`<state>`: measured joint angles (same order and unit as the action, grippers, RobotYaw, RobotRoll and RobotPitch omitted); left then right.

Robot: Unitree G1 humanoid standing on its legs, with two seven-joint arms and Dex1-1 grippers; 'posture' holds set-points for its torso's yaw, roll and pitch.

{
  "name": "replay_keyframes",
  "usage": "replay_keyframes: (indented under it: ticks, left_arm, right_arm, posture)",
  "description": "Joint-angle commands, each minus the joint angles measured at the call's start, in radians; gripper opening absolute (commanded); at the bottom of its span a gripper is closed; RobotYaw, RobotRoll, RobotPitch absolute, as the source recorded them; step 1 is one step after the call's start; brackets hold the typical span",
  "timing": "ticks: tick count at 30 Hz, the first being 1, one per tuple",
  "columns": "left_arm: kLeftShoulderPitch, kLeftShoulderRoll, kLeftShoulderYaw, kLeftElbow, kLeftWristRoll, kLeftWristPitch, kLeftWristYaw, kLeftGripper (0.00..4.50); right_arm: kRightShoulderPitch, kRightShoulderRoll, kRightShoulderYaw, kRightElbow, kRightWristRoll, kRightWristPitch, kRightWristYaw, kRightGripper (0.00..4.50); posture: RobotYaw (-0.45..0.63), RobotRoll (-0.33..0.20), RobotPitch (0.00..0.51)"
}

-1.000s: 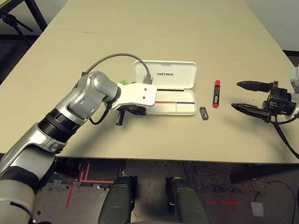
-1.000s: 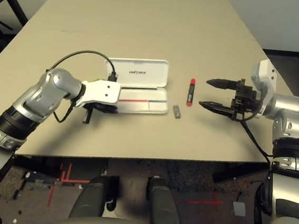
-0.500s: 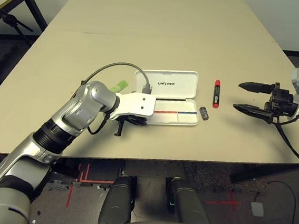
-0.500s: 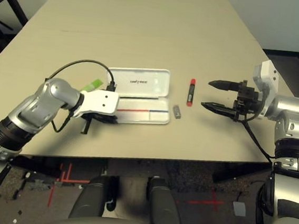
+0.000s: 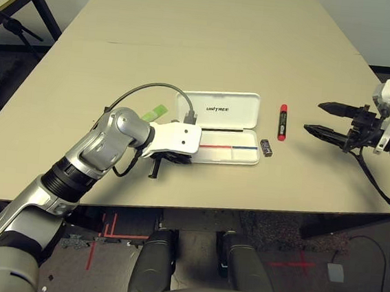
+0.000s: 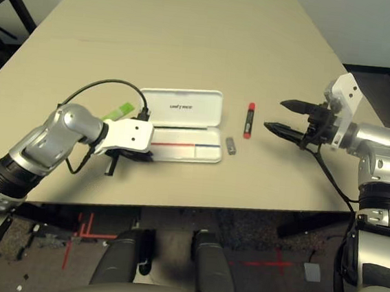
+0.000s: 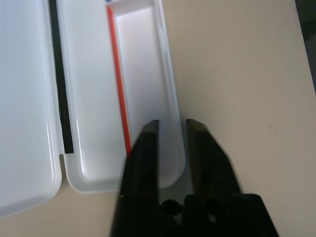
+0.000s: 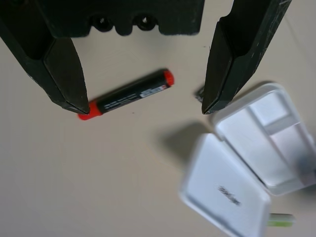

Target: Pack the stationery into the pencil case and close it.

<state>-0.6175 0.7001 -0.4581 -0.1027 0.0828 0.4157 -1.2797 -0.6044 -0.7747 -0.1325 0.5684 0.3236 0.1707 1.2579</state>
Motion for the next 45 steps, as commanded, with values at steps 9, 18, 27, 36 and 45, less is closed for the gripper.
replay_keyframes:
  ticks: [9,18,27,36,45]
  left_arm:
    - [0.019,0.013,0.012,-0.07,-0.033,0.076,-0.015,4.48]
    - [0.022,0.013,0.02,-0.105,-0.059,0.119,0.004,4.48]
    - [0.046,0.022,0.009,-0.159,-0.086,0.162,-0.003,4.48]
    - [0.07,0.023,-0.004,-0.214,-0.113,0.22,0.009,4.48]
    - [0.069,0.016,0.002,-0.249,-0.152,0.281,0.027,4.48]
  right_arm:
    - [0.059,0.01,-0.032,-0.132,0.062,0.138,-0.083,4.5]
    - [0.068,0.01,-0.017,-0.153,0.069,0.153,-0.083,4.5]
    - [0.065,0.007,-0.013,-0.146,0.064,0.149,-0.075,4.5]
    - [0.055,0.007,-0.007,-0.134,0.052,0.139,-0.071,4.5]
    - [0.067,0.02,0.004,-0.147,0.041,0.14,-0.092,4.5]
  posture:
    - [-0.06,0.0,0.13]
    - [-0.05,0.0,0.13]
    - [-0.05,0.0,0.133]
    - [-0.05,0.0,0.129]
    - [-0.04,0.0,0.122]
